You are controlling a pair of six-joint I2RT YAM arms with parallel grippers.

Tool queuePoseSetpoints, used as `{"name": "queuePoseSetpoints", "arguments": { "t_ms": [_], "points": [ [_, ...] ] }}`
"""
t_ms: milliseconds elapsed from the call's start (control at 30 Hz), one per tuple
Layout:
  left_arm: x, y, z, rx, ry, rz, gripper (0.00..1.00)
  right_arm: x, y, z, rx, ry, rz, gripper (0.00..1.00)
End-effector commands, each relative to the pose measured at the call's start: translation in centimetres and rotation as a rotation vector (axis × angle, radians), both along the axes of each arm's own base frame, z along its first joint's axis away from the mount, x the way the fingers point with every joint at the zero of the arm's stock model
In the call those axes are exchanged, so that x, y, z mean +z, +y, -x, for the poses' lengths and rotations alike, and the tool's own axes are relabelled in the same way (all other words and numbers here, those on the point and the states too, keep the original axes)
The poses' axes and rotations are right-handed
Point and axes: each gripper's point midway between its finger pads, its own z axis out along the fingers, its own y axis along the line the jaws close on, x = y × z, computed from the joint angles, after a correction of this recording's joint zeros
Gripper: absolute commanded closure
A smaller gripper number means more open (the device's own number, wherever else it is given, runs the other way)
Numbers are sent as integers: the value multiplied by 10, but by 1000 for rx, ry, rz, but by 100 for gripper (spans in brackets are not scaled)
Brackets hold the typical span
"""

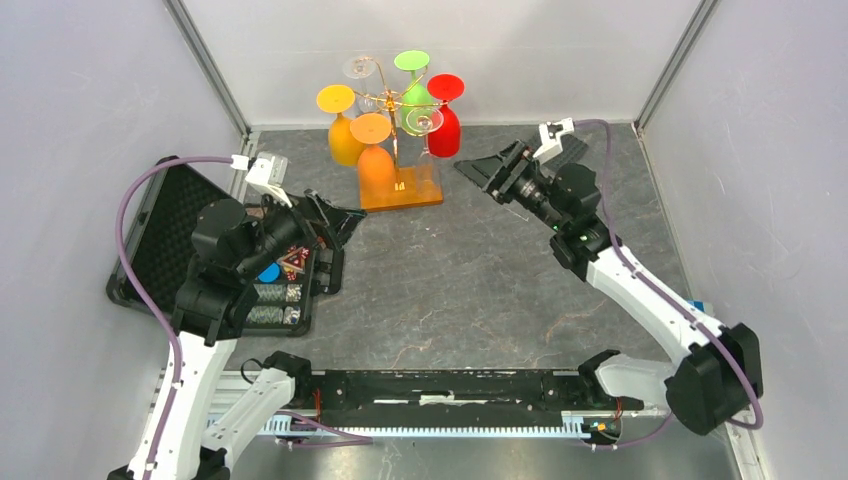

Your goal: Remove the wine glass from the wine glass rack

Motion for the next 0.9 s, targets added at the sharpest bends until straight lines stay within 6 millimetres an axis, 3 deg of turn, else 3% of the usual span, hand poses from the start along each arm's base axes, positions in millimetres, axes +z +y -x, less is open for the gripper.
{"name": "queuePoseSetpoints", "arguments": {
  "t_ms": [0,167,367,567,700,867],
  "points": [
    [13,4,1,40,-15,62,0,64,-3,-27,-160,-70,-179,24],
    [13,13,0,84,-20,23,0,70,-13,-58,-298,-18,-210,25],
    [12,20,-8,130,-32,-4,0,60,1,-92,-340,92,-148,22],
    [11,29,-11,179,-34,-31,0,54,18,-127,-359,141,-36,26],
    [7,28,-12,167,-28,-38,0,35,29,-136,-341,162,-12,32],
    [-3,28,-15,171,-5,-59,0,24,36,-133,-315,162,23,34]
  ]
}}
